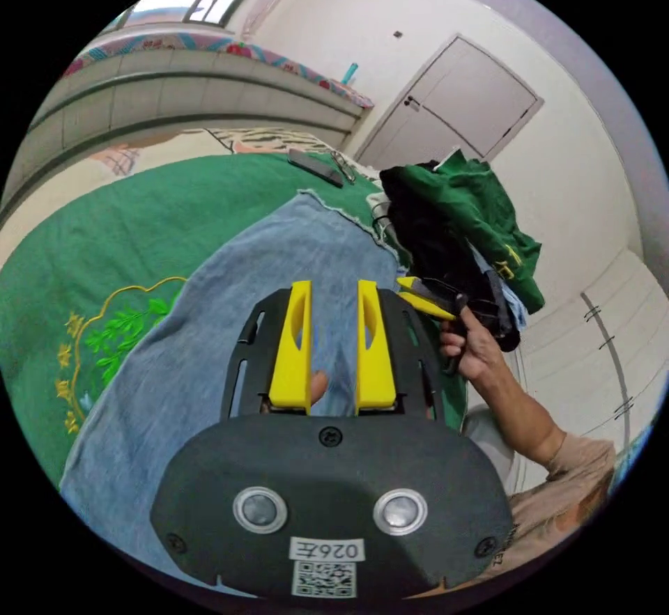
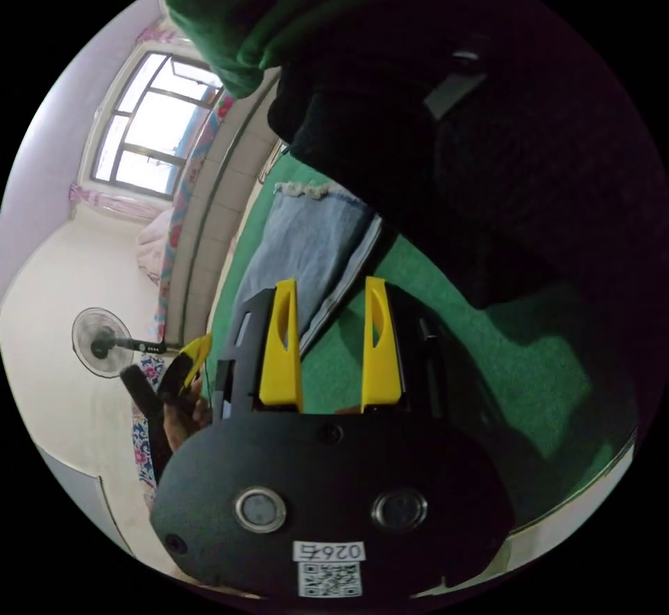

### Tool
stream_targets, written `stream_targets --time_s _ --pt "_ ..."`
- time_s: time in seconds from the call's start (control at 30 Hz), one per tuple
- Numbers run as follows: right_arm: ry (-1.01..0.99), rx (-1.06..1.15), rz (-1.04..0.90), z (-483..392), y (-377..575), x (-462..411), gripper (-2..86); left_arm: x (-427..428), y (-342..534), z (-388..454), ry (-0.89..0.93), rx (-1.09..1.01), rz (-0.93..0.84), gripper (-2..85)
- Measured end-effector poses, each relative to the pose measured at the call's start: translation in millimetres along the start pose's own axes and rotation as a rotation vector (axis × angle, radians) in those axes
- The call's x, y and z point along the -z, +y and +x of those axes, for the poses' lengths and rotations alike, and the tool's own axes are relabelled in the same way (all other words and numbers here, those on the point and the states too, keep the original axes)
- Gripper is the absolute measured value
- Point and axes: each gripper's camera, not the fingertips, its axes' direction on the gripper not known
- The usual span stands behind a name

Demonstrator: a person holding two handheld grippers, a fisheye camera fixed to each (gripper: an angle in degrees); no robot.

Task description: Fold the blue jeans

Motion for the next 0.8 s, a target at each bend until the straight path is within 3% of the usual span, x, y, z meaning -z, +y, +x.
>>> stream_targets --time_s 0.13,0.17,0.23,0.33,0.47,0.63,0.8 --pt "-0.036 0.010 0.011 4 -16 11 8.1 -105 -37 -30 -0.144 0.125 -0.222 1.3" --pt "-0.072 0.017 0.006 6 -23 12 7.8 -105 -39 -30 -0.185 0.088 -0.140 0.4" --pt "-0.145 0.019 0.021 10 -28 13 7.4 -113 -45 -37 -0.182 0.073 -0.162 -0.2" --pt "-0.262 0.005 0.049 14 -30 11 6.4 -110 -57 -56 -0.059 0.062 -0.154 0.2" --pt "-0.284 0.025 0.026 1 -17 10 3.2 -103 -78 -85 0.178 0.122 -0.042 8.1" --pt "-0.358 0.179 0.020 -39 14 16 -1.0 -115 -109 -96 0.287 0.110 -0.122 25.7" --pt "-0.405 0.594 -0.092 -153 95 7 -1.4 -100 -120 -121 0.562 0.136 -0.105 36.6"
